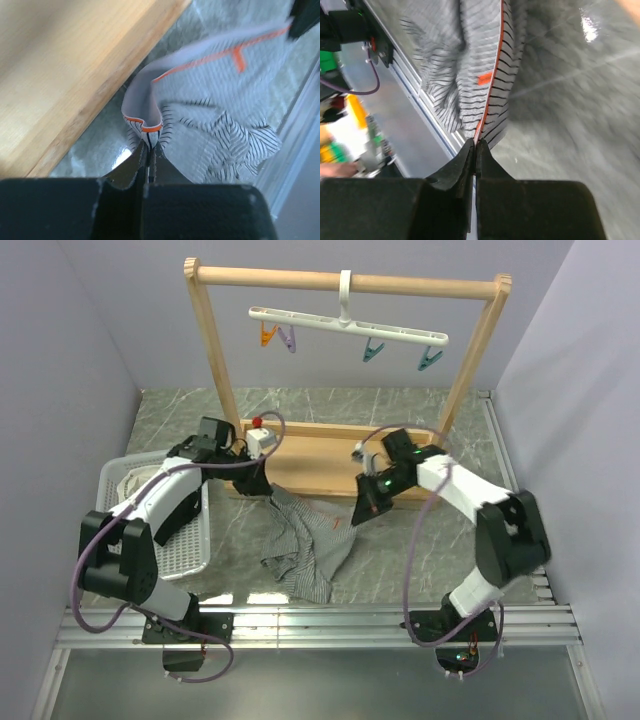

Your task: Clip the underwear to the hanger

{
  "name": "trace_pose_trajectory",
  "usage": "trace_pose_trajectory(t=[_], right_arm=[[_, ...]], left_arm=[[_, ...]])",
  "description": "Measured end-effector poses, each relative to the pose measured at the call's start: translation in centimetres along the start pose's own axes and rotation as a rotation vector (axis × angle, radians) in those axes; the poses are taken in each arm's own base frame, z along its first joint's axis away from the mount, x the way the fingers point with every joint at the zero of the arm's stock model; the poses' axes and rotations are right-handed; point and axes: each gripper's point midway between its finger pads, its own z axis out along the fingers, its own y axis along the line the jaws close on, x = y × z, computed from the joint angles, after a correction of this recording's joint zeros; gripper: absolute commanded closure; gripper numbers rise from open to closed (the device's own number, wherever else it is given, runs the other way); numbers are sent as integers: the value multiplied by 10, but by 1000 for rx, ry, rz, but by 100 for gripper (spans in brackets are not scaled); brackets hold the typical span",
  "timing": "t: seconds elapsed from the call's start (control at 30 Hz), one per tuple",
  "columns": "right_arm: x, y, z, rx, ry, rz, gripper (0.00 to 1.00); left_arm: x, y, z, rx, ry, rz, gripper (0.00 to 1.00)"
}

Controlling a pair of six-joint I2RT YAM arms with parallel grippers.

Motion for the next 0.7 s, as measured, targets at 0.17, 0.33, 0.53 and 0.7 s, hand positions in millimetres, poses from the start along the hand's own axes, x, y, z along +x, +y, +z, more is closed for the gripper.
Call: trace_pose_trajectory(t=[0.17, 0.33, 0.53, 0.7], right_arm=[[-31, 7, -94, 129, -262, -166, 100], [-43, 19, -158, 265, -440, -331, 100], [-40, 24, -178, 344, -460, -397, 100], [-35, 37, -194, 379, -485, -458, 100]], left_arm=[[-24, 11, -50, -12, -138, -7, 100], [-55, -1, -90, 18, -288, 52, 100], [-76, -19, -105, 53, -342, 140, 100], [-78, -35, -117, 60, -354, 217, 100]])
